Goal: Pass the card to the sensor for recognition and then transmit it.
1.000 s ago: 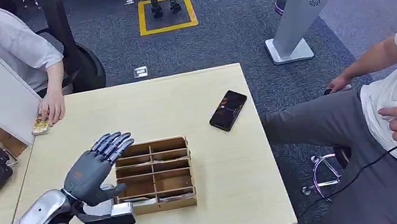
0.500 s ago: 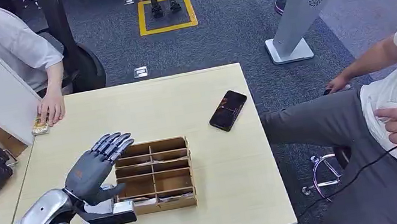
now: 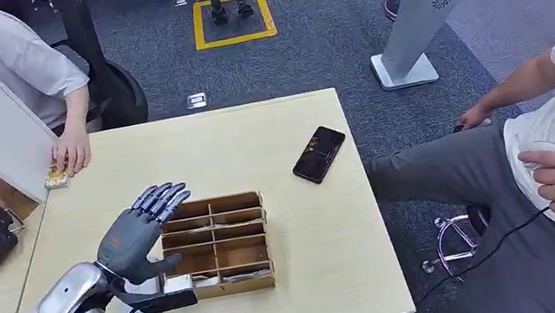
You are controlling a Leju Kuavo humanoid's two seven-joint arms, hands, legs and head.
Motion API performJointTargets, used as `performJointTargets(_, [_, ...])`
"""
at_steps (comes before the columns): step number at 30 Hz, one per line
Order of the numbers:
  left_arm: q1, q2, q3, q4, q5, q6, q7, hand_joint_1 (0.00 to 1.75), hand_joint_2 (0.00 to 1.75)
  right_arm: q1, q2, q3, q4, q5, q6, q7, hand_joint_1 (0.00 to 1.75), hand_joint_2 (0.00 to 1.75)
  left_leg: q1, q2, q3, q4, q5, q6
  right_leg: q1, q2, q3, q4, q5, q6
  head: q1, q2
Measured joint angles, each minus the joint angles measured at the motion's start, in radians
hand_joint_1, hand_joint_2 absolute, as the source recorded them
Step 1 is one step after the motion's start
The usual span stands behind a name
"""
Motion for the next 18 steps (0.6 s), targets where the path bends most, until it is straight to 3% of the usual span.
performJointTargets(18, [-0.001, -0.023, 0.0, 0.013, 0.004, 0.0, 0.003, 0.0, 1.75, 0.0, 0.0, 0.0, 0.0, 0.0, 0.0, 0.003, 0.0, 1.75, 0.0, 0.0, 0.0, 0.0, 0.0, 0.0, 0.0, 0.0, 0.0, 0.0, 0.0, 0.0, 0.0, 0.0])
